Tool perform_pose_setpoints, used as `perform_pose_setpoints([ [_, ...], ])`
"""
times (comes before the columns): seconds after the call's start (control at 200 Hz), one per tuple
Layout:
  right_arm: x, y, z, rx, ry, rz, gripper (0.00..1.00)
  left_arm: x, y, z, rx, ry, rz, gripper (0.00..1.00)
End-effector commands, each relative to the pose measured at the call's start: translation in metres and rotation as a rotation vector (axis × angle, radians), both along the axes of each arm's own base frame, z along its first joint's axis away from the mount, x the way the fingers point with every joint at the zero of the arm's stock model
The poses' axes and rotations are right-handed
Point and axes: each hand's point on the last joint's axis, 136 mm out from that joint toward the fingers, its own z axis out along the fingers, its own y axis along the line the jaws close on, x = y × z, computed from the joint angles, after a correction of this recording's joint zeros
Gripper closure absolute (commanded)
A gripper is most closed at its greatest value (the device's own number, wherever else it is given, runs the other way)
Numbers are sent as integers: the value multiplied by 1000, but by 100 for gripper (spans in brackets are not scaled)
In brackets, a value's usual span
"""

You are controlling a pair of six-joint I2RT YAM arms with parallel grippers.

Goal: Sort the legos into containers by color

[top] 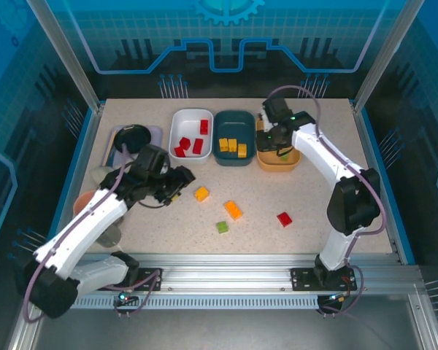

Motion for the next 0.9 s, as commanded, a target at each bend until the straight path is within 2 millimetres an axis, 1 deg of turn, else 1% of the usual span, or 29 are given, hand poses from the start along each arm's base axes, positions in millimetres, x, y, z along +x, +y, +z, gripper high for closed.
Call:
perform_pose_setpoints([
  [0.0,1,-31,-29,-33,114,-92,88,31,-37,23,-51,-113,-91,33],
  [0.055,9,-38,-40,-40,141,-112,88,41,-49,20,-52,-107,-108,33],
  [0.175,21,-42,-64,-57,198,-137,87,59,-71,11,-47,-88,-147,33],
  [0.31,24,-44,-92,-81,268,-163,87,74,-85,3,-32,-71,-170,33],
  [0.435,28,-44,-109,-91,286,-169,85,83,-94,-7,-29,-49,-190,33],
  [0.495,30,-44,-113,-96,293,-170,83,86,-99,-10,-28,-41,-197,33],
  [0.635,33,-44,-120,-100,302,-177,78,85,-105,-20,-17,-9,-213,33],
  [0.765,33,-44,-123,-100,308,-187,64,81,-108,-29,-7,25,-218,33],
  [0.845,34,-41,-118,-96,295,-187,55,79,-108,-31,-5,37,-222,33],
  [0.895,35,-40,-113,-93,281,-186,51,78,-108,-32,-3,43,-225,33],
])
